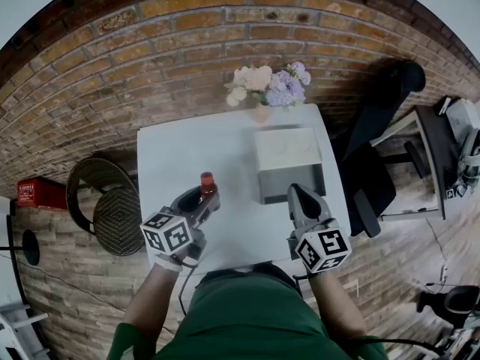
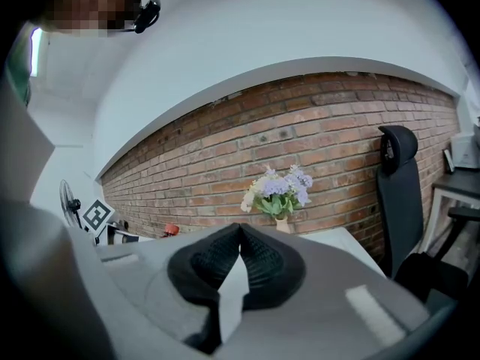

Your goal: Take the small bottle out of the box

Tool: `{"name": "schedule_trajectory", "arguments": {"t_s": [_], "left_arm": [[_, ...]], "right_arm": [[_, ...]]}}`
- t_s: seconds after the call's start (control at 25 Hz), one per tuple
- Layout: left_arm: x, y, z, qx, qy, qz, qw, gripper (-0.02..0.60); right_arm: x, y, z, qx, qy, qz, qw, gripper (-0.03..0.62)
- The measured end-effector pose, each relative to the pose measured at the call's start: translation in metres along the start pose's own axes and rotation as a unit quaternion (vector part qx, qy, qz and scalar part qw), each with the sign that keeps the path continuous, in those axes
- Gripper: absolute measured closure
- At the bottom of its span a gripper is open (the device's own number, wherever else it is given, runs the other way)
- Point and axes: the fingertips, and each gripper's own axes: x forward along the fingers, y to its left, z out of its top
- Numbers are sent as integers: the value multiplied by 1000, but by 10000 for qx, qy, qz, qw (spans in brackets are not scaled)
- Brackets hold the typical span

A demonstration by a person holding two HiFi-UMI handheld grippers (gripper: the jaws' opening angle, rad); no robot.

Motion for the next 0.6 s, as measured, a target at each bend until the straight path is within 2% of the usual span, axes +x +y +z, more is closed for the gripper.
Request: {"name": "schedule_trajectory", "arguments": {"t_s": [0.6], "left_arm": [[9, -7, -9, -12, 105, -173, 9998, 371]], "right_arm": [[-2, -6, 4, -82, -33, -40, 10000, 589]]}}
